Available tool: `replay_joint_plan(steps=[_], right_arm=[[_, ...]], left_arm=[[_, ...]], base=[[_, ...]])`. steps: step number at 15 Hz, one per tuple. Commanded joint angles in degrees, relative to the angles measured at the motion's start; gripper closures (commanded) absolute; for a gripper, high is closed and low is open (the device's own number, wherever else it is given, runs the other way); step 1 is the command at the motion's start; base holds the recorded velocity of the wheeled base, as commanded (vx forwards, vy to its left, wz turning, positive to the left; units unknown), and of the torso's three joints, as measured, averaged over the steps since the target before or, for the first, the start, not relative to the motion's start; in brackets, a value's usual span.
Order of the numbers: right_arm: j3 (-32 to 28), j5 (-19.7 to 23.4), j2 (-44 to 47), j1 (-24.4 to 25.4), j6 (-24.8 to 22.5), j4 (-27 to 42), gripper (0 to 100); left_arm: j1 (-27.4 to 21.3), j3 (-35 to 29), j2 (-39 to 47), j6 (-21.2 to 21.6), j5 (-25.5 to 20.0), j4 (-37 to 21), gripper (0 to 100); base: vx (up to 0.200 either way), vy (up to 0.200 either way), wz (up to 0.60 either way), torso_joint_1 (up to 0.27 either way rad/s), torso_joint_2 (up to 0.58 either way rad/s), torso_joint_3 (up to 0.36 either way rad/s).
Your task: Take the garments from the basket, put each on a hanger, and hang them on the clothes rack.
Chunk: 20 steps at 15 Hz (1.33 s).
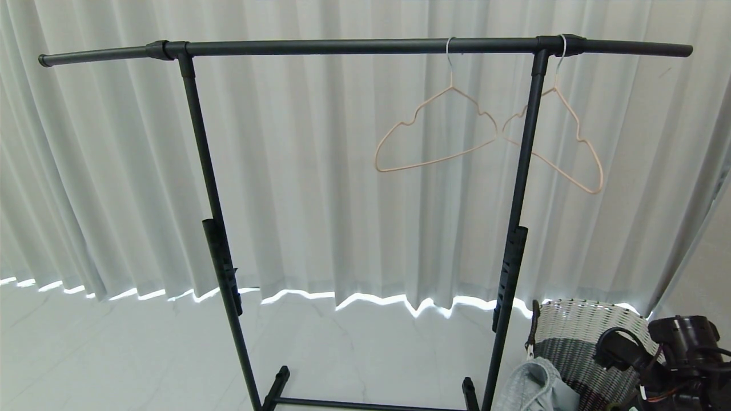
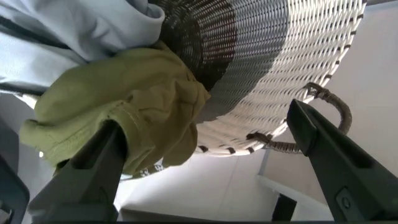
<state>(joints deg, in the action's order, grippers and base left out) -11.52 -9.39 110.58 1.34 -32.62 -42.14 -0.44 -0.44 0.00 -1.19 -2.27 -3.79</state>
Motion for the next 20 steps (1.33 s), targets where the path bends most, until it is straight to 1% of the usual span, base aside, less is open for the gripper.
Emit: replay_joint_plan(steps=[1,4,7,11,12,14,17,19,20], right_arm=[[0.71,-0.02,0.51,0.07,-0.07,-0.92,0],[2.29,-0.02,0.51,0.07,0.01,-3.30,0],[4.75,-0.02,1.83,0.07,0.10,-7.78,0],[6.77,-0.02,6.75,-0.02,0.01,-17.01,0],[7.39,-0.02,8.51,0.07,0.01,-19.56,100],[8.00,-0.02,9.83,-0.02,0.01,-22.37,100],[10.47,0.16,9.30,-0.02,0.10,-26.06,100],[11.52,0.42,7.28,-0.02,0.10,-29.40,100],[11.52,0.51,4.47,-0.02,0.45,-29.58,100]], left_arm=[[0.00,0.00,0.09,-0.04,-0.02,0.01,0],[0.00,0.00,0.00,-0.04,-0.02,0.01,0],[-0.09,0.00,0.09,-0.04,-0.02,0.01,0],[0.00,0.00,0.09,-0.12,-0.02,0.01,0],[0.00,0.00,0.09,-0.12,-0.02,0.01,0],[0.00,0.00,0.09,-0.04,-0.02,0.01,0],[-0.09,0.00,0.00,-0.04,-0.02,0.01,0],[0.00,0.00,0.00,-0.04,-0.02,0.01,0],[0.00,0.00,0.00,-0.04,-0.02,0.01,0]], base=[[0.000,0.000,0.00,0.000,0.00,0.000],[0.000,0.000,0.00,0.000,0.00,0.000],[0.000,0.000,0.00,0.000,0.00,0.000],[0.000,0.000,0.00,0.000,0.00,0.000],[0.000,0.000,0.00,0.000,0.00,0.000],[0.000,0.000,0.00,0.000,0.00,0.000],[0.000,0.000,0.00,0.000,0.00,0.000],[0.000,0.000,0.00,0.000,0.00,0.000],[0.000,0.000,0.00,0.000,0.00,0.000]])
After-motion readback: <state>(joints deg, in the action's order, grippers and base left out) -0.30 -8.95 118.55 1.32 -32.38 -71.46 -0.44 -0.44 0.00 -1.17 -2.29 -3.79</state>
